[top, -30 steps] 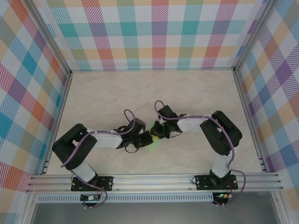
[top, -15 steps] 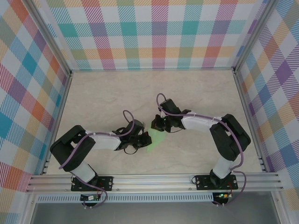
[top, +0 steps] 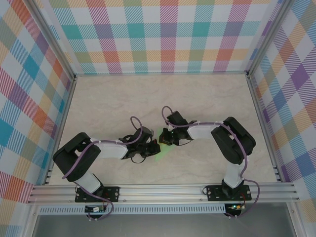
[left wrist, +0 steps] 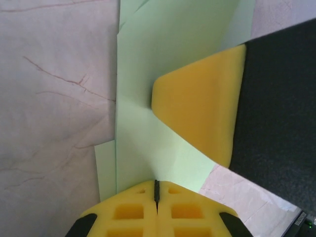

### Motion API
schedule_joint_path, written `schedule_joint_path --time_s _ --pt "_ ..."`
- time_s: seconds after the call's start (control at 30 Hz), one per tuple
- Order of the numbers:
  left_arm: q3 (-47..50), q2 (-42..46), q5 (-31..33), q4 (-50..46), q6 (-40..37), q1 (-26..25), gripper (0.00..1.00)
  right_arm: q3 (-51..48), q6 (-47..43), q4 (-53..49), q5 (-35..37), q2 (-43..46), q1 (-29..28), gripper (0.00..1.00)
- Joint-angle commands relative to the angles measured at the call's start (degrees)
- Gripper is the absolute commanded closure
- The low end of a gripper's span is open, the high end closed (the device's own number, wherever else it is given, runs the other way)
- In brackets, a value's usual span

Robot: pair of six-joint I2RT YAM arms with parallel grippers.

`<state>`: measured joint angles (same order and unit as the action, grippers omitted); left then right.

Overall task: Fold a paper plane with a square sheet of paper (pick it up from the middle)
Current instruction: Fourth fold the wing at the center of the table.

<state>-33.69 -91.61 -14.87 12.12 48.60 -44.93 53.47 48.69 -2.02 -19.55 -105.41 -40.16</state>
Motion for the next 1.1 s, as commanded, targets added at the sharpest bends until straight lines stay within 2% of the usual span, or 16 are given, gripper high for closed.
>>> schedule_joint_path --time_s 0.0,0.17,0.63,0.9,1.07 --pt "3.01 -1.99 5.03 -14.56 -2.06 -0.28 1.00 -1.85 -1.50 1.79 3.68 -1.73 1.43 0.96" --pt "3.45 -1.85 5.52 -15.63 -2.63 -0.26 1.00 -2.54 -2.89 3.84 5.08 -1.15 4.26 0.96" --pt "4.82 -0.54 5.05 -15.88 -4.51 -0.27 1.00 0.29 -5.97 7.51 2.86 -5.15 14.21 0.94" --pt "5.13 -0.75 4.60 -15.55 -5.05 -0.29 1.00 1.95 -6.73 7.16 1.88 -4.86 17.46 0.93" --pt "4.82 -1.20 3.94 -15.13 -5.22 -0.33 1.00 3.87 -8.47 3.69 -0.08 0.25 17.57 0.91"
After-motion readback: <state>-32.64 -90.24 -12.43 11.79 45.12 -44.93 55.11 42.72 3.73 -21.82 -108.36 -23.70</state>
